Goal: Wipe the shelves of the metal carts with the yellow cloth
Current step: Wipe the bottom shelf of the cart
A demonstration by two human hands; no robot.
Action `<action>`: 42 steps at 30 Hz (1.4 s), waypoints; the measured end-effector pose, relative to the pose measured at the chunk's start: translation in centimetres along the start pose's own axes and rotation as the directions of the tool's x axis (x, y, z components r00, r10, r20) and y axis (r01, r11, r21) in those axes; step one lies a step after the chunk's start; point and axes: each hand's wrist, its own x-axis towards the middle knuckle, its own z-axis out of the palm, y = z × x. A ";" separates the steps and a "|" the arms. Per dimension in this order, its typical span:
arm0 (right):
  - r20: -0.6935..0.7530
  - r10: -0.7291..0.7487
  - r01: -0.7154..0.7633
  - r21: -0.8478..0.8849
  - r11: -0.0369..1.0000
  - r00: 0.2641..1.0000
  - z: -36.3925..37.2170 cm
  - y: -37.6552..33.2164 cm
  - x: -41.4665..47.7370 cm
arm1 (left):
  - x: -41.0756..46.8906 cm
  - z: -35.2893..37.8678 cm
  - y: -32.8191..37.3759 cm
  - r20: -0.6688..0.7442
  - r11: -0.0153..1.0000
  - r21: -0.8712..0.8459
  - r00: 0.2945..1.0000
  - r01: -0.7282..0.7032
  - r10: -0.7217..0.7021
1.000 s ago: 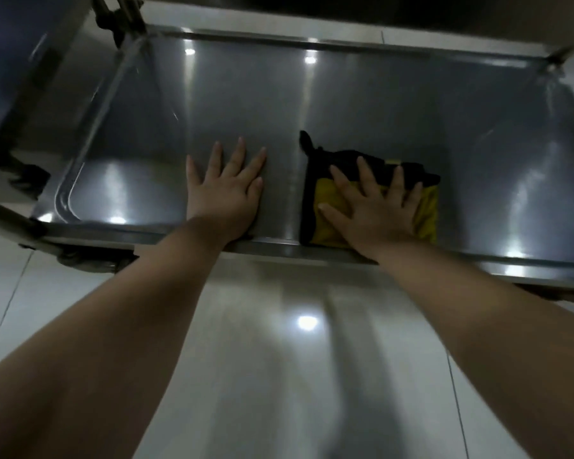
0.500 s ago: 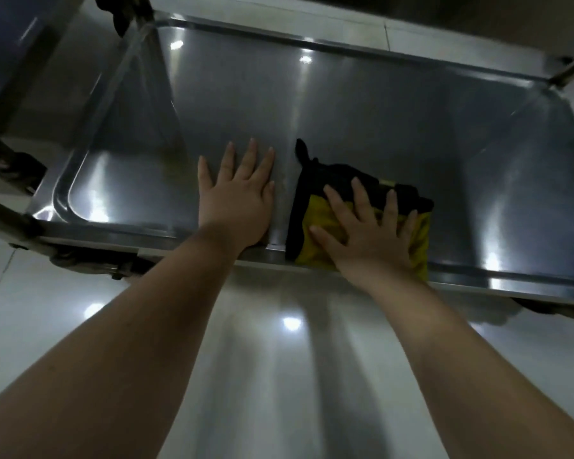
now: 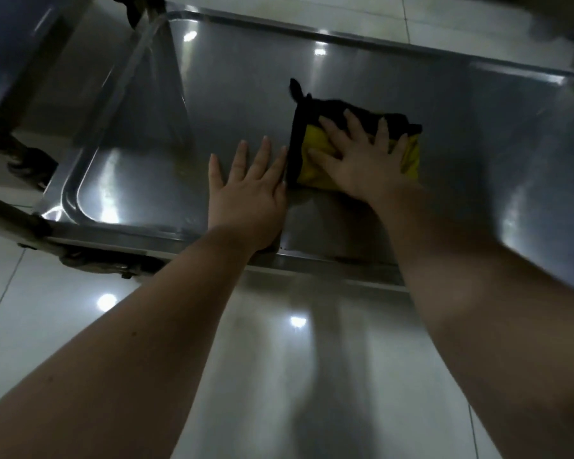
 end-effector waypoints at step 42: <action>-0.196 0.260 -0.168 0.392 0.904 0.945 3.7 5.4 -10.5 | -1.1 0.0 9.7 0.187 0.988 0.035 0.972 -0.153 0.144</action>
